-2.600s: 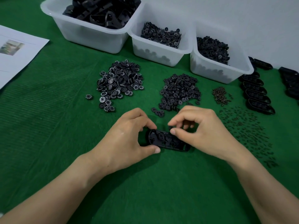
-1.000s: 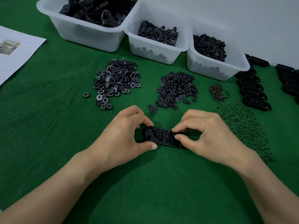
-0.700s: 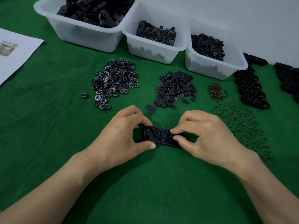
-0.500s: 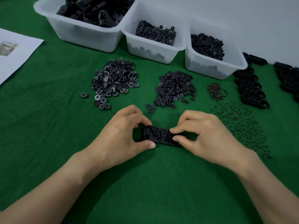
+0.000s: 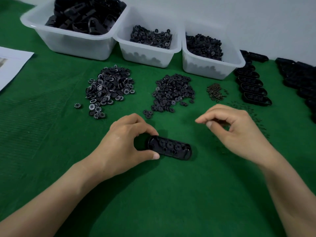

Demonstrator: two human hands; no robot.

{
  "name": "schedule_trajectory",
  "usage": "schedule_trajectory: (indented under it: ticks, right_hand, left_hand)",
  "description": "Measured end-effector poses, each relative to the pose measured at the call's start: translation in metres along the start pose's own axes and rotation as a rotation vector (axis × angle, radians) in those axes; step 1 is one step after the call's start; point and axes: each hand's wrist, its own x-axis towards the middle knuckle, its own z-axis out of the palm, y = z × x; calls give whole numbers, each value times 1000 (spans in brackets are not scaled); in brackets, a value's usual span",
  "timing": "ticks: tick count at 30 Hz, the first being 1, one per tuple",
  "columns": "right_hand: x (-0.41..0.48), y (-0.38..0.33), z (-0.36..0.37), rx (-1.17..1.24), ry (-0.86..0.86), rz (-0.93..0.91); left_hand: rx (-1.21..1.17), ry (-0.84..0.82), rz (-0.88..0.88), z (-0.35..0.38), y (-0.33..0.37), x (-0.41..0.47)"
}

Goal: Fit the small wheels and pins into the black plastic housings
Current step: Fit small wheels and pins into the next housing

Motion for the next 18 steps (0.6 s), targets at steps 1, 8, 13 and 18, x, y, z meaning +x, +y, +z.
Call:
schedule_trajectory:
  ticks: [1,8,13,18]
  right_hand:
    - [-5,4,-6,-5,5,23]
    - [-49,38,-45,6,86,185]
    - [-74,52,-60,-9,96,203]
    - [-88,53,-63,-114,25,158]
  left_hand:
    - [9,-17,9,3,4,0]
    - [15,-98,108,42,45,1]
    - [47,-138,140,66,73,9]
    - [46,-132,143,86,92,14]
